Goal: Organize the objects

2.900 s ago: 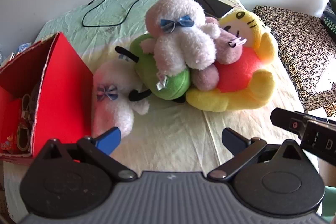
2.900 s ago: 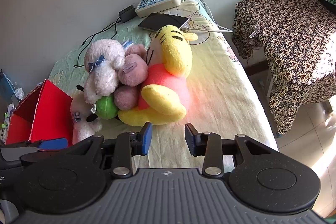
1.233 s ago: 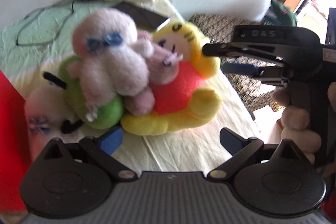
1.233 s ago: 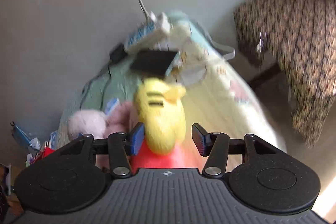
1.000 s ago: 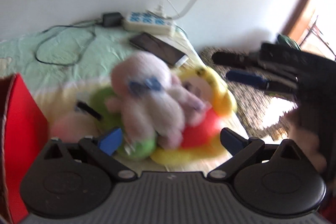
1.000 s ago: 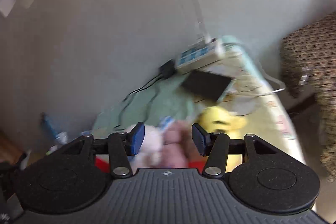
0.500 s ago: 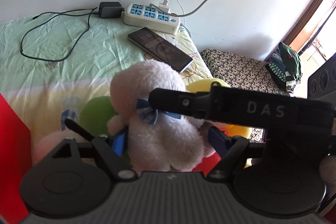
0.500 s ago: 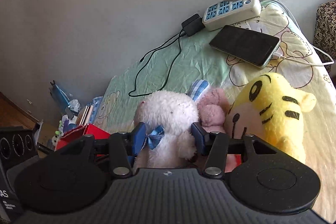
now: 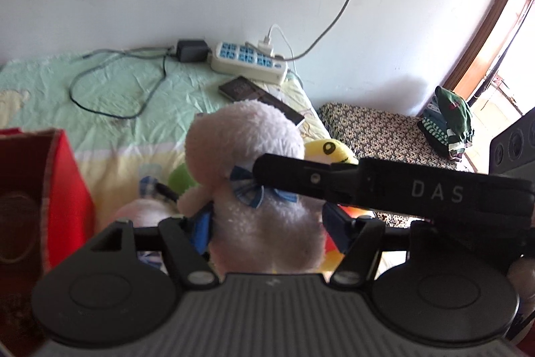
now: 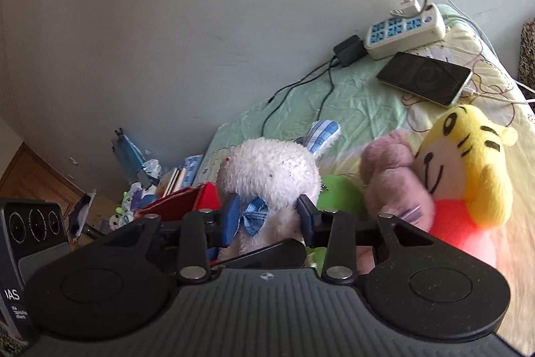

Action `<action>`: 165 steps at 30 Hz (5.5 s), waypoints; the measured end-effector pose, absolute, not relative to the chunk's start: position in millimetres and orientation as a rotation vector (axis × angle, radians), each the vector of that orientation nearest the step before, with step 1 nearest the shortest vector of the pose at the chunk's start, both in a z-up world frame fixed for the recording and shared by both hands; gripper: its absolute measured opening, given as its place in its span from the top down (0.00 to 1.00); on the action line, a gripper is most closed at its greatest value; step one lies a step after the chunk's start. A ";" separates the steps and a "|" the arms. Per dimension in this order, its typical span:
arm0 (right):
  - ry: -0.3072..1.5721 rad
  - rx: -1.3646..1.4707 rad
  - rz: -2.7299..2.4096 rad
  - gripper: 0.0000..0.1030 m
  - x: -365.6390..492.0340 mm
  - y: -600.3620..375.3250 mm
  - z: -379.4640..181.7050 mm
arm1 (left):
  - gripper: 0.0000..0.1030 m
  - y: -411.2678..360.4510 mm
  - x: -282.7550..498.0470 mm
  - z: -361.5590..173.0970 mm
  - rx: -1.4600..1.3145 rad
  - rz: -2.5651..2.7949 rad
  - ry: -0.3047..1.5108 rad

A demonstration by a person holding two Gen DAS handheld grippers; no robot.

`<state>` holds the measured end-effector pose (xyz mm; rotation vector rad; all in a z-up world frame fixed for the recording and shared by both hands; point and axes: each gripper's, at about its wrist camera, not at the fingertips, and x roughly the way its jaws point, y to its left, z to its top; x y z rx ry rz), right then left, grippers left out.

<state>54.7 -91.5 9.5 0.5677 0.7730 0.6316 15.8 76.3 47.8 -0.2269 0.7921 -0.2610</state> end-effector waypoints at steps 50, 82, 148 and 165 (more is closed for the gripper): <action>1.168 0.459 0.840 0.58 37.2 259.7 -41.3 | 0.39 399.1 -76.7 13.0 -0.060 0.108 0.885; 0.914 0.470 0.623 0.58 1.1 172.7 -5.6 | 0.35 338.3 -66.5 33.4 0.046 0.199 0.933; 1.041 0.631 0.541 0.53 18.1 -35.4 -81.6 | 0.30 106.9 -70.6 -13.7 -0.051 -0.077 0.989; 1.111 0.641 0.600 0.71 18.5 -18.8 -101.7 | 0.30 137.3 -78.9 -18.0 -0.104 -0.099 0.994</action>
